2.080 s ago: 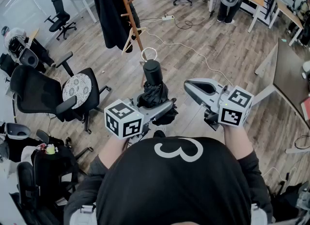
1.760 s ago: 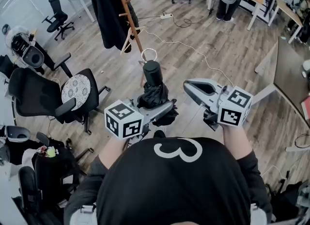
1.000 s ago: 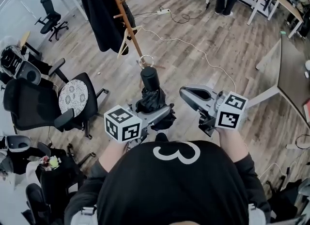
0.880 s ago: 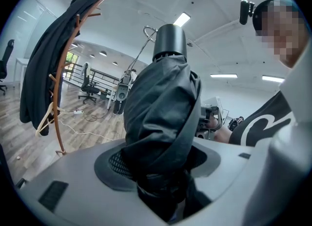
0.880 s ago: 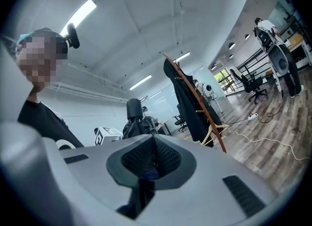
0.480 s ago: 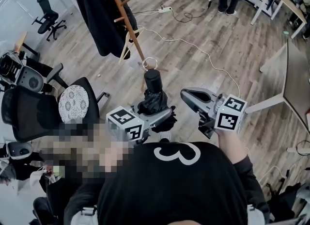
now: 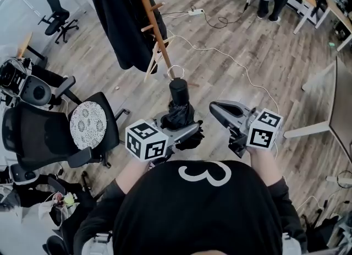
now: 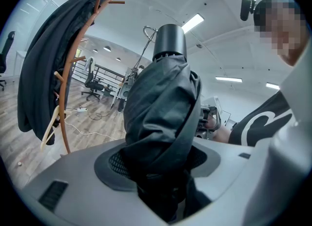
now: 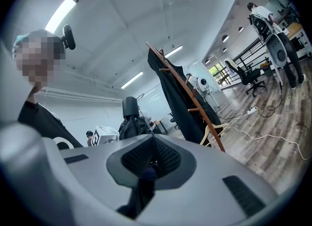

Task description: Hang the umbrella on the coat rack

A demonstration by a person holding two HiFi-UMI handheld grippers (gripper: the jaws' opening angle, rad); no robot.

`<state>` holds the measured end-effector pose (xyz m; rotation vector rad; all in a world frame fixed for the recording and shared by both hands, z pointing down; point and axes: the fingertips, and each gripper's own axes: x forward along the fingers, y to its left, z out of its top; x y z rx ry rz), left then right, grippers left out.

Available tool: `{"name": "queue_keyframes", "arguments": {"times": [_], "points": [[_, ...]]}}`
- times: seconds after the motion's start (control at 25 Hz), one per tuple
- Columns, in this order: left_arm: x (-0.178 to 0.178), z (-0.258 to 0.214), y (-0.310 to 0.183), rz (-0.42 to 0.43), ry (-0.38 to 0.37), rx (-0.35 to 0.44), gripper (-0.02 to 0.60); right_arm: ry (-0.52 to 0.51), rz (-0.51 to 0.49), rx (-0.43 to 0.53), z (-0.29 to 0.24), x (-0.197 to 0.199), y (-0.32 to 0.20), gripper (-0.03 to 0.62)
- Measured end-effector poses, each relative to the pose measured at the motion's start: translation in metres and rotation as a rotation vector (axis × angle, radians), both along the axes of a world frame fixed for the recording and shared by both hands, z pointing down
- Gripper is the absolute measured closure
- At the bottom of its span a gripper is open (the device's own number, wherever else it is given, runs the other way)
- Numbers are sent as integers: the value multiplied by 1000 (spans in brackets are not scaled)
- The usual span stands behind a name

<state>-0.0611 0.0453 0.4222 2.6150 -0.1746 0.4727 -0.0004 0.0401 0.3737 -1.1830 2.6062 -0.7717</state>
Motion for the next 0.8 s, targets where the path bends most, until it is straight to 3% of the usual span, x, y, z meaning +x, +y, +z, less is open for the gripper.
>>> {"name": "queue_keyframes", "arguments": {"times": [0.32,0.8], "points": [[-16,-2,-56,-4,-13,69,309,24,28,12,-4,-6,-46,568],[-16,-15,-66,-14,18,79,308,19,13,25,-13,-9,-59,568]]}}
